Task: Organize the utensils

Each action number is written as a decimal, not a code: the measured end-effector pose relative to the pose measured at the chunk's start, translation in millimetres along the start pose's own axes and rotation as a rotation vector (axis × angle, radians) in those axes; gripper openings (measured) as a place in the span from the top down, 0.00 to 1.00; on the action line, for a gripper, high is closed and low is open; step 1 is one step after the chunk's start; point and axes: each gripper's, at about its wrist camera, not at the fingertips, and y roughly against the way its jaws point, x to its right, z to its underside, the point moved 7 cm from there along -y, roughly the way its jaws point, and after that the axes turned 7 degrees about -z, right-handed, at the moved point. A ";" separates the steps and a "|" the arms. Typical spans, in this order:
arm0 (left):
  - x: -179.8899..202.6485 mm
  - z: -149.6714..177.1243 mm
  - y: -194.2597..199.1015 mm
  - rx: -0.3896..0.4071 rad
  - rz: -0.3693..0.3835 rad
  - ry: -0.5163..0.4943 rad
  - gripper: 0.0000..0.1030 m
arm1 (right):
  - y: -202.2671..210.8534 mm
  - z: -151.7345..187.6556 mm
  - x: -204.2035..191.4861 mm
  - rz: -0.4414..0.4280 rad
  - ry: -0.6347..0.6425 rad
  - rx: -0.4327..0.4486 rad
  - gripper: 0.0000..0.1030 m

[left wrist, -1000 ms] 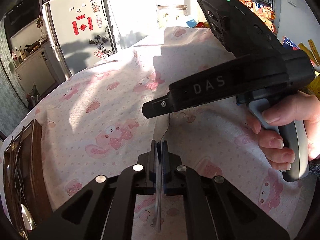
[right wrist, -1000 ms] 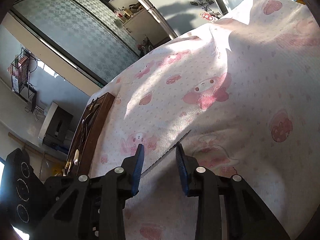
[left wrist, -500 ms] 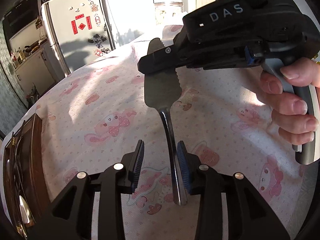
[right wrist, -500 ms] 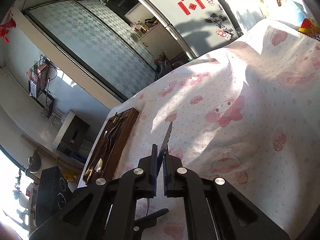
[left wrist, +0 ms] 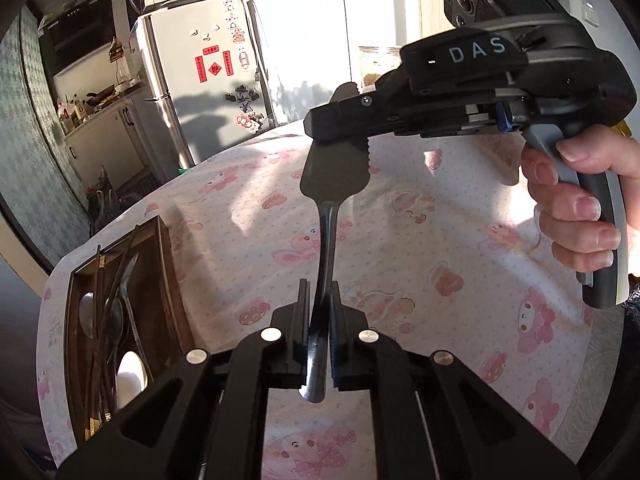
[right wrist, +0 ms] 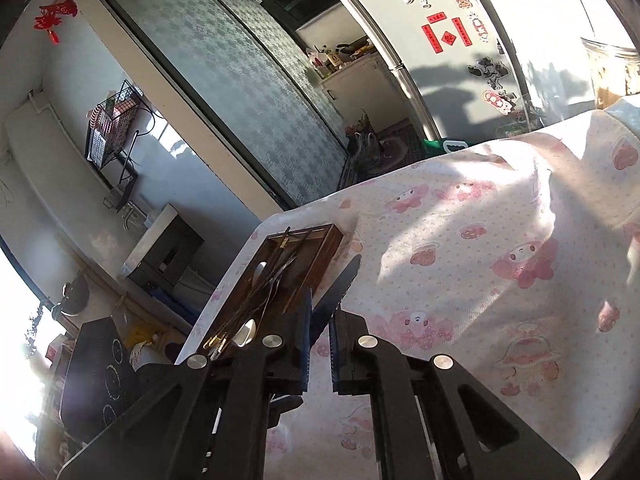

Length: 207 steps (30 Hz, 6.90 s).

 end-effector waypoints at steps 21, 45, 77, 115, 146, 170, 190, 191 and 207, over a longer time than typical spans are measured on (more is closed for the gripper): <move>-172.5 71.7 -18.3 -0.130 -0.155 0.273 0.89 | -207.6 -0.1 -50.4 0.000 0.090 -0.270 0.85; -144.8 98.6 43.4 0.037 -0.148 0.317 0.14 | -137.7 23.6 -41.8 0.108 0.139 -0.170 0.30; -128.0 87.3 57.8 0.100 -0.138 0.244 0.14 | -77.4 61.7 -8.9 0.075 0.000 -0.150 0.30; -123.9 123.4 143.2 0.417 -0.367 0.387 0.03 | 18.1 118.1 -82.3 0.334 0.560 0.259 0.03; -124.1 123.6 144.0 0.416 -0.373 0.390 0.03 | 16.2 118.7 -84.1 0.312 0.566 0.251 0.03; -130.8 126.8 145.9 0.404 -0.431 0.421 0.03 | 16.4 118.7 -84.2 0.312 0.566 0.251 0.03; -130.9 126.8 146.0 0.404 -0.431 0.421 0.03 | 16.5 118.6 -84.1 0.312 0.565 0.250 0.03; -130.9 126.8 146.0 0.404 -0.431 0.421 0.03 | 16.5 118.6 -84.0 0.312 0.565 0.250 0.03; -130.9 126.7 145.8 0.404 -0.431 0.421 0.03 | 16.4 118.6 -83.9 0.312 0.565 0.250 0.03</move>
